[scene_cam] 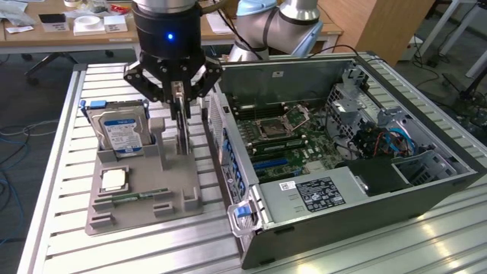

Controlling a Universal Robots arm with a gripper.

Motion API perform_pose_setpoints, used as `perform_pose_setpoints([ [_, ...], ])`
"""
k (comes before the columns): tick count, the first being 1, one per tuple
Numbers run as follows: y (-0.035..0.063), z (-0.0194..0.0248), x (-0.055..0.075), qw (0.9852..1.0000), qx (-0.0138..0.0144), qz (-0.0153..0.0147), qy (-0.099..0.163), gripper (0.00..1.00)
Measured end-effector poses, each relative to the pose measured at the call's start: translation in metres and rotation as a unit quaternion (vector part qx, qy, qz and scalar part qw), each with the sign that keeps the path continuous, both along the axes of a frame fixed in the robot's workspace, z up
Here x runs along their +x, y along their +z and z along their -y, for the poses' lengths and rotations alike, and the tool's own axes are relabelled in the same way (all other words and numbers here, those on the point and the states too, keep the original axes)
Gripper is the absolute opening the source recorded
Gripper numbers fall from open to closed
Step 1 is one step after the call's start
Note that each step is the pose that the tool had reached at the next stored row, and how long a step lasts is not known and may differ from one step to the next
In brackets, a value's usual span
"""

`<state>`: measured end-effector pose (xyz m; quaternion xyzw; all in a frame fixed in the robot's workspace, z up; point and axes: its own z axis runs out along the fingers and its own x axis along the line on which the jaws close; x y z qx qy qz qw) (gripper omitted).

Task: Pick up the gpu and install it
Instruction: 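Pick up the gpu and move the gpu toward the slot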

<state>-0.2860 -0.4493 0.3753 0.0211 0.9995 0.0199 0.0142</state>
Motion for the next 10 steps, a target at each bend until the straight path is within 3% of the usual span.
perform_pose_setpoints([
  [10,0.0222,0.0000,0.000,1.0000,0.0000,0.0003,0.000,0.27],
])
